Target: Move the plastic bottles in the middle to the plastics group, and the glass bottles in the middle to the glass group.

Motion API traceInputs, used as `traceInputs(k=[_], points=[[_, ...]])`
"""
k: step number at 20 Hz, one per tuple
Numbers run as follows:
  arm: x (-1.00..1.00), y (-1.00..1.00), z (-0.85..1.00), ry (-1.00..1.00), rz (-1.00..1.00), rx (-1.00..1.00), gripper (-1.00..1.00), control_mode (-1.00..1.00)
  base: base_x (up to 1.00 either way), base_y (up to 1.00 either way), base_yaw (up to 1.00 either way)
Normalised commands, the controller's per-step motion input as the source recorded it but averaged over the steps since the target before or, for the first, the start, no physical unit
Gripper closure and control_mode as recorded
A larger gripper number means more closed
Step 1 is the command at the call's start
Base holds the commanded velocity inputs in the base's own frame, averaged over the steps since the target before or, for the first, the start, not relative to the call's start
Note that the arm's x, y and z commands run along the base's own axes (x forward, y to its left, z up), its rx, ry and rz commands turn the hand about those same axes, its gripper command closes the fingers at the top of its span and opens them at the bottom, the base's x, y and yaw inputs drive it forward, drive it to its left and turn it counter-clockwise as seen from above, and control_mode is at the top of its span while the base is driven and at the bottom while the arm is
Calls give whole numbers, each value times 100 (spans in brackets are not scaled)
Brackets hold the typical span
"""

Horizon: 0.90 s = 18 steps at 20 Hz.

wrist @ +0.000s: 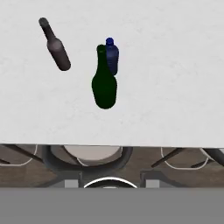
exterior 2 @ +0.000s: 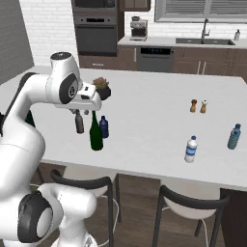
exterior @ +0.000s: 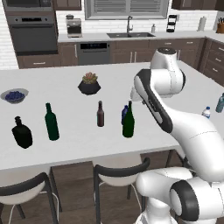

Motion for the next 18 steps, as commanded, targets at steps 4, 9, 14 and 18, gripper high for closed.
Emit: traceInputs(k=[4, 9, 14, 18], points=[[-6, 25, -25, 7, 0, -1, -100, -100, 0, 0, 0], [11, 55, -29, -6, 2, -2, -100, -100, 0, 0, 0], [1, 2, -13, -37, 0, 0, -100, -100, 0, 0, 0], [12, 0, -18, -35, -1, 0, -100, -100, 0, 0, 0]])
